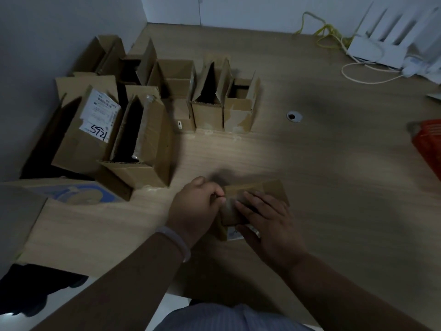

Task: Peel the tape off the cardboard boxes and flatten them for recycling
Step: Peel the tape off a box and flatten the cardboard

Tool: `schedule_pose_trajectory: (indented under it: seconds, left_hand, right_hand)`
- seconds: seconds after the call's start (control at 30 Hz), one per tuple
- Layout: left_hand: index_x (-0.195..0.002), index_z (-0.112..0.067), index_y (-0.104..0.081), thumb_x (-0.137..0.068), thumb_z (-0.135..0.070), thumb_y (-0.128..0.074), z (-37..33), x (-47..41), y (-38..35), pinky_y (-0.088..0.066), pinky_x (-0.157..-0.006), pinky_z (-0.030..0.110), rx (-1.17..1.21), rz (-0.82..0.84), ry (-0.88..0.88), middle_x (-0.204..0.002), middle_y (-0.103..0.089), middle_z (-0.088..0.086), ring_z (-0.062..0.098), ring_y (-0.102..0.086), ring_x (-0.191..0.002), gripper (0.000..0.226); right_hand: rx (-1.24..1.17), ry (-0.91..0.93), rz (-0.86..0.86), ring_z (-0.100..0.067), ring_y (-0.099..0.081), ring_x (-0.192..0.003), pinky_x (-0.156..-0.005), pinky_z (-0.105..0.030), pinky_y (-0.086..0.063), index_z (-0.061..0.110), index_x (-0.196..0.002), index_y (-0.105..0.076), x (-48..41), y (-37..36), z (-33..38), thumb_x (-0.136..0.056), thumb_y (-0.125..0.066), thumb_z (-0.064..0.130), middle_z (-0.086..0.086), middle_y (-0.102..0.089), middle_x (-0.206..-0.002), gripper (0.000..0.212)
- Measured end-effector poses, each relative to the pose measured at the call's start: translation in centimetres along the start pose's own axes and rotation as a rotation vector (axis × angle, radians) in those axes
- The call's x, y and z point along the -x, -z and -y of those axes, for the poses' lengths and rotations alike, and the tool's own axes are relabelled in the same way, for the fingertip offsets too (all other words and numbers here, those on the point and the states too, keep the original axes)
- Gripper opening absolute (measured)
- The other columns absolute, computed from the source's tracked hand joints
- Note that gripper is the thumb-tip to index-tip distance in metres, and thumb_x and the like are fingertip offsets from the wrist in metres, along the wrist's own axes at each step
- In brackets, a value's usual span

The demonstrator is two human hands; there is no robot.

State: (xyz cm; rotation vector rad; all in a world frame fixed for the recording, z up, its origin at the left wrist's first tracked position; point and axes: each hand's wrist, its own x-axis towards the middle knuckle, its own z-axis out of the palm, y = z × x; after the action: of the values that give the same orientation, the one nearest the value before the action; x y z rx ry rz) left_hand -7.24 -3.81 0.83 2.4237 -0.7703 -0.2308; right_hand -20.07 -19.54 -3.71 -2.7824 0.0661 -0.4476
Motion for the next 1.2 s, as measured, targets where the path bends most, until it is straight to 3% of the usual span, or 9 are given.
schedule_pose_trajectory:
  seconds: [0.2,0.33,0.6,0.67,0.8,0.93,1.03,1.1,1.2]
  left_hand:
    - [-0.094,-0.025,-0.064,-0.089,-0.034,-0.056,-0.4,-0.8,0.0,-0.045,-0.088,0.038,-0.145,0.107,0.041,-0.104,-0.053,-0.001,0.022,-0.053,-0.101,0.013]
    - [-0.101,-0.025,-0.058,-0.093,-0.034,-0.047,-0.4,-0.6,-0.5,-0.042,-0.087,0.035,-0.289,0.100,-0.037,-0.111,-0.051,0.000,0.022,-0.048,-0.106,0.016]
    - [-0.084,-0.008,-0.057,-0.085,-0.016,-0.046,0.7,1.5,-0.9,-0.042,-0.082,0.039,0.003,0.050,-0.141,-0.092,-0.052,0.009,0.027,-0.050,-0.088,0.013]
    - [-0.080,-0.009,-0.054,-0.084,-0.009,-0.049,1.1,1.9,-1.1,-0.039,-0.079,0.033,0.130,-0.011,-0.098,-0.088,-0.050,0.006,0.022,-0.048,-0.084,0.007]
    - [-0.079,-0.019,-0.048,-0.092,0.000,-0.050,1.6,2.9,-1.3,-0.033,-0.071,0.010,0.358,-0.062,0.106,-0.085,-0.051,-0.006,0.011,-0.048,-0.081,0.023]
    - [-0.099,-0.026,-0.056,-0.092,-0.002,-0.054,1.3,3.2,-0.9,-0.045,-0.080,0.014,0.553,-0.096,0.133,-0.100,-0.065,-0.008,0.001,-0.060,-0.091,0.025]
    - [-0.110,-0.024,-0.066,-0.087,-0.005,-0.061,1.5,2.6,-0.3,-0.042,-0.092,0.013,0.358,-0.038,-0.039,-0.109,-0.061,-0.007,-0.001,-0.056,-0.102,0.030]
    - [-0.097,-0.020,-0.074,-0.081,-0.007,-0.070,1.7,2.4,-0.2,-0.038,-0.093,0.010,0.210,-0.043,-0.164,-0.104,-0.059,-0.006,-0.001,-0.053,-0.100,0.021]
    - [-0.084,-0.018,-0.074,-0.076,-0.009,-0.076,1.7,2.5,-0.1,-0.038,-0.086,0.007,0.195,-0.061,-0.157,-0.093,-0.061,-0.007,-0.001,-0.054,-0.091,0.012]
  right_hand:
    - [0.028,0.008,0.018,-0.025,-0.051,-0.125,-0.099,-0.044,-0.042,0.028,-0.129,-0.061,0.1,-0.1,0.2,-0.089,-0.058,0.045,0.003,-0.055,-0.138,0.043]
    - [0.028,0.012,0.015,-0.025,-0.051,-0.125,-0.098,-0.044,-0.042,0.028,-0.128,-0.062,0.3,-0.1,0.2,-0.089,-0.060,0.045,0.002,-0.055,-0.138,0.043]
    - [0.030,-0.018,0.022,-0.022,-0.049,-0.127,-0.098,-0.044,-0.042,0.031,-0.129,-0.060,0.4,-0.3,0.2,-0.088,-0.060,0.047,0.005,-0.054,-0.138,0.044]
    - [0.029,-0.016,0.021,-0.022,-0.048,-0.128,-0.098,-0.044,-0.042,0.030,-0.129,-0.060,0.5,-0.3,0.2,-0.087,-0.060,0.047,0.006,-0.053,-0.139,0.045]
    - [0.019,-0.010,0.013,-0.022,-0.048,-0.129,-0.099,-0.043,-0.042,0.029,-0.129,-0.061,0.6,-0.2,0.2,-0.088,-0.059,0.047,0.005,-0.053,-0.139,0.045]
    - [0.012,-0.012,0.020,-0.022,-0.049,-0.128,-0.098,-0.044,-0.043,0.029,-0.129,-0.061,0.6,-0.1,0.4,-0.087,-0.059,0.046,0.005,-0.053,-0.139,0.045]
    - [0.011,-0.022,0.026,-0.022,-0.049,-0.127,-0.098,-0.045,-0.044,0.029,-0.129,-0.061,0.5,0.0,0.4,-0.088,-0.055,0.048,0.005,-0.053,-0.139,0.045]
    - [0.006,-0.019,0.015,-0.022,-0.049,-0.127,-0.098,-0.044,-0.044,0.029,-0.128,-0.062,0.4,0.1,0.5,-0.088,-0.055,0.047,0.005,-0.054,-0.138,0.045]
    - [-0.006,-0.010,0.009,-0.023,-0.051,-0.125,-0.096,-0.043,-0.045,0.027,-0.127,-0.063,0.2,0.3,0.6,-0.087,-0.054,0.047,0.004,-0.055,-0.137,0.044]
